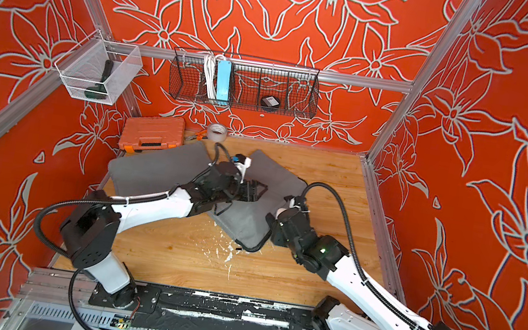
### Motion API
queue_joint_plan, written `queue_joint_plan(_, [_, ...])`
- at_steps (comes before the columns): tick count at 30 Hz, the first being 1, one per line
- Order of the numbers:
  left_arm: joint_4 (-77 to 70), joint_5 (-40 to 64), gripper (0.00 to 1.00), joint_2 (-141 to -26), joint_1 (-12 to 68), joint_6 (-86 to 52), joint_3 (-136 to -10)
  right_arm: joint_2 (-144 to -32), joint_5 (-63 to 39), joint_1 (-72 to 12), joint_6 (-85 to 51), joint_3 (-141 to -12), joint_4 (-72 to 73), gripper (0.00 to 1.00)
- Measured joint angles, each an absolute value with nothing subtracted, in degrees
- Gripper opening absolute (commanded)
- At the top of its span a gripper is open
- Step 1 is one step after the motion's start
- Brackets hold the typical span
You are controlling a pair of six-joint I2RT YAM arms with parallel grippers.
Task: Put the mouse into the laptop bag
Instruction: Open the zippered laptop bag at the center of the board.
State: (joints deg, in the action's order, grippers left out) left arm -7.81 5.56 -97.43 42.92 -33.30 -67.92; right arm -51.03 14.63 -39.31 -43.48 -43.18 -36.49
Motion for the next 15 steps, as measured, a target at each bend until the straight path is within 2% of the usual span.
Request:
queue_joint_plan(7, [6.13, -6.76, 0.70, -111.09, 52.77, -24.23, -85.34, -47.29, 6.04, -15.99, -43.57, -33.74, -35.70, 0.49])
queue_joint_plan(10, [12.25, -11.55, 0.69, -118.19, 54.46, -22.90, -92.58, -47.90, 2.37, -12.64, -43.44, -30.96, -35.16, 0.48])
queue_joint_plan(15, [22.46, -18.76, 0.69, -130.04, 54.15, -21.80, -103.35, -50.78, -2.04, -11.73, -42.85, -30.63, -32.36, 0.48])
